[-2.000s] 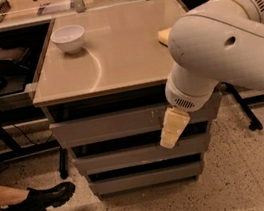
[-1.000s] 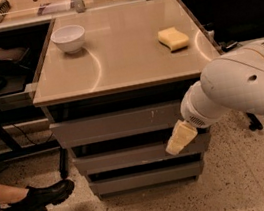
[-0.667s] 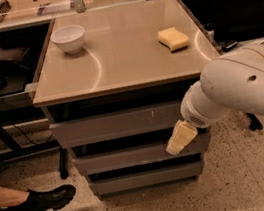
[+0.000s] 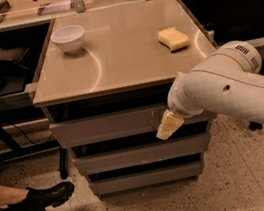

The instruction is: Open top drawer

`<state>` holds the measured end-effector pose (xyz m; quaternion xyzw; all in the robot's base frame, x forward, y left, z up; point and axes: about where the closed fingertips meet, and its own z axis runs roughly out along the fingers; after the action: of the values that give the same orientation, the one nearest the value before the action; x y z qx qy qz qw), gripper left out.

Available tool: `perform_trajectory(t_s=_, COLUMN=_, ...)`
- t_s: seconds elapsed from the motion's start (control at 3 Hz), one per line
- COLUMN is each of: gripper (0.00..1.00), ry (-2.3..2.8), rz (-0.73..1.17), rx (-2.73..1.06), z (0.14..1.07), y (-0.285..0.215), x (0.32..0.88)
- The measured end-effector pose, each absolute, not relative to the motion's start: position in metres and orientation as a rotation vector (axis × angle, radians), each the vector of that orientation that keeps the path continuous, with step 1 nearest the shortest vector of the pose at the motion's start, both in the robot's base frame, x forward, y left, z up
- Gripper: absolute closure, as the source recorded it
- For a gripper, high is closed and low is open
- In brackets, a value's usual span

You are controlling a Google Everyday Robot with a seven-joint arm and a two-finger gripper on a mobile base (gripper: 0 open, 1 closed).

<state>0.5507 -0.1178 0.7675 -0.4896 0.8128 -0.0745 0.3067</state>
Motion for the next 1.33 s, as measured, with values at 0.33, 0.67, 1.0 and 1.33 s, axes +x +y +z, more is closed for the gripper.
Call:
perform_trajectory(t_s=0.33, gripper=0.00, ry=2.150, rz=-0.197, rx=-1.295, z=0.768, y=-0.118, x=0.551)
perform_trajectory(t_s=0.67, gripper=0.00, ry=2.155, rz=-0.112, rx=-1.298, z=0.733, y=-0.103, x=0.546)
perform_trajectory(t_s=1.0, gripper=0.00, ry=2.149, rz=-0.036, rx=-1.266, z=0.698, y=-0.092, x=0.559)
perform_trajectory(t_s=1.33, gripper=0.00, ry=2.126, rz=-0.027, rx=-1.210, z=0.682, y=-0.085, x=0.597)
